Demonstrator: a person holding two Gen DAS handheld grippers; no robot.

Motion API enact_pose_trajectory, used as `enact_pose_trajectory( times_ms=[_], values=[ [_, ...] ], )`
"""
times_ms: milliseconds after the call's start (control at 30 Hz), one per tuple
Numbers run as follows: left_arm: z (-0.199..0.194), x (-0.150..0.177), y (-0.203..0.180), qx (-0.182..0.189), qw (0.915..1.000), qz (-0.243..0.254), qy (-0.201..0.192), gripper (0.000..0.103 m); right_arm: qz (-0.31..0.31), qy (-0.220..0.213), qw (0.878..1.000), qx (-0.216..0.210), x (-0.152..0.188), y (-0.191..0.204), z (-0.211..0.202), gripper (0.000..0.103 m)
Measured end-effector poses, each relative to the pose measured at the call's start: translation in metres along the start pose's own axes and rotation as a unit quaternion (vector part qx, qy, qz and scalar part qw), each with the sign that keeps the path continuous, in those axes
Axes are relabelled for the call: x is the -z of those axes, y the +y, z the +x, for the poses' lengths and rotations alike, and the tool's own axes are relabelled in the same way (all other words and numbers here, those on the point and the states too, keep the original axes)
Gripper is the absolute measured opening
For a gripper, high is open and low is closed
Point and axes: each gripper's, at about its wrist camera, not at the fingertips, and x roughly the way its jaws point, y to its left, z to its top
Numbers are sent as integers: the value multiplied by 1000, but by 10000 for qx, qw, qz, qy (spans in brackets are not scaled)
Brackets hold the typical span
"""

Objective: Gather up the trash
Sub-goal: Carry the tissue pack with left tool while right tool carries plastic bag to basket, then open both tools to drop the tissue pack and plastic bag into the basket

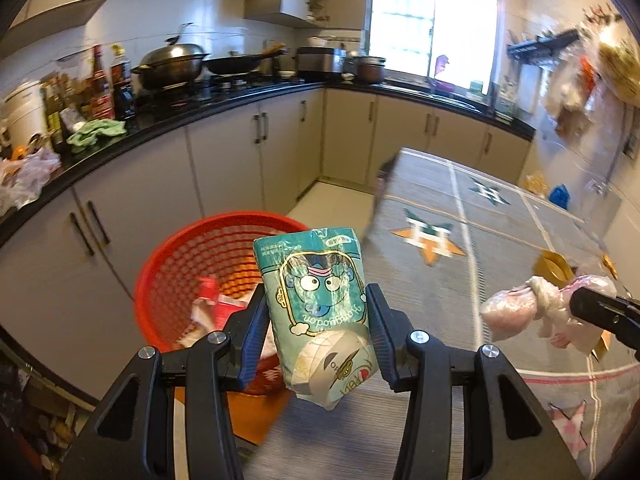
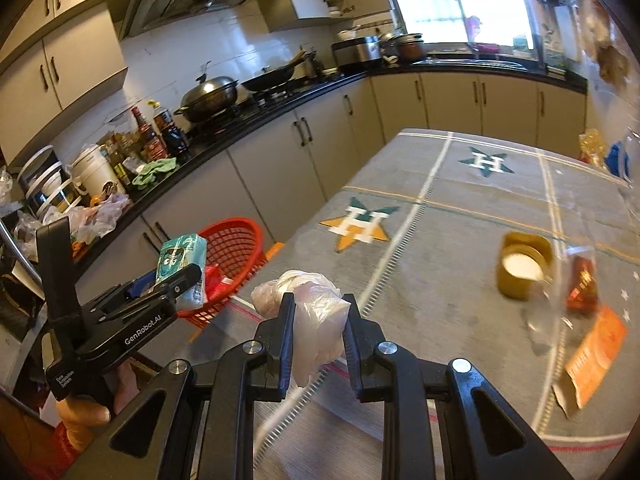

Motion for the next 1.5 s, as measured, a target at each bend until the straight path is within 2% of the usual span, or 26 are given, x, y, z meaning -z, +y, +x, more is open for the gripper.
enact_pose_trajectory(
  times_ms=[233,500,933,1200,1500],
  values=[
    [5,-9,45,-311,9992,-269,17,46,-153,110,9996,-206,-29,34,28,24],
    [20,-12,70,-454,9984,-299,158,46,-324,260,9987,-292,-57,74,73,24],
    [54,-8,94,-488,9967,-486,435,46,-123,833,9961,-269,-64,101,160,25],
    [64,-6,96,-479,9963,-500,500,46,-44,959,9950,-293,-63,105,178,29],
    [70,-7,98,-430,9962,-534,540,50,49,951,9943,-473,-65,103,173,33]
  ],
)
